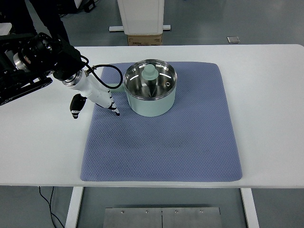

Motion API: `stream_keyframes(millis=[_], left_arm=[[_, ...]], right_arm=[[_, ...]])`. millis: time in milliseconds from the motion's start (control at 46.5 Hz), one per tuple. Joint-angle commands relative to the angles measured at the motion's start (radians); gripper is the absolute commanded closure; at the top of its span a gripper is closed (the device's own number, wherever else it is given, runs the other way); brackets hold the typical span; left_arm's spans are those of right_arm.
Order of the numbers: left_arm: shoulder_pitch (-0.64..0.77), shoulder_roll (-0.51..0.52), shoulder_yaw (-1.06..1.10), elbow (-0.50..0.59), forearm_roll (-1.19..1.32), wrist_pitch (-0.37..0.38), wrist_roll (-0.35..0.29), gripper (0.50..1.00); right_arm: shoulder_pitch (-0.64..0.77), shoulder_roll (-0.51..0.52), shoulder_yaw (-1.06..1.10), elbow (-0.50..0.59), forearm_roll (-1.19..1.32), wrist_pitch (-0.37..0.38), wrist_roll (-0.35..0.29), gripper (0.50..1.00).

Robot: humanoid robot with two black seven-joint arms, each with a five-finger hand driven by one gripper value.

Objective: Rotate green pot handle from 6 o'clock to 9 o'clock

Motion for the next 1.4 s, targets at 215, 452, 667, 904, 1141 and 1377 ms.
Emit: stream_keyframes(millis=[215,452,667,904,1141,1377], left_arm=[[0.000,0.000,-0.001,0.006,-0.003,0.002,0.000,0.500],[-0.016,0.001,-0.002,-0.032,-0.054,-0.007,0.000,0.500],[-0.064,0.043,-0.002,-0.092,-0.106,-0.038,0.000,0.500],[-0.147,0.104,-0.004,-0.118,-0.195,-0.041,0.000,0.500],[-0.210,0.158,-0.022,-0.103,-0.580,-0.038,0.000,0.500],[-0.219,0.187,-0.033,-0.071,-1.052,-0.034,0.000,0.500]], right_arm=[[0.000,0.000,0.000,0.000,0.000,0.000,0.000,0.500],[-0.001,0.000,0.000,0.000,0.000,0.000,0.000,0.500],[-0.001,0.000,0.000,0.000,0.000,0.000,0.000,0.500],[-0.001,0.000,0.000,0.003,0.000,0.000,0.000,0.500],[0.000,0.000,0.000,0.000,0.000,0.000,0.000,0.500],[0.000,0.000,0.000,0.003,0.000,0.000,0.000,0.500]])
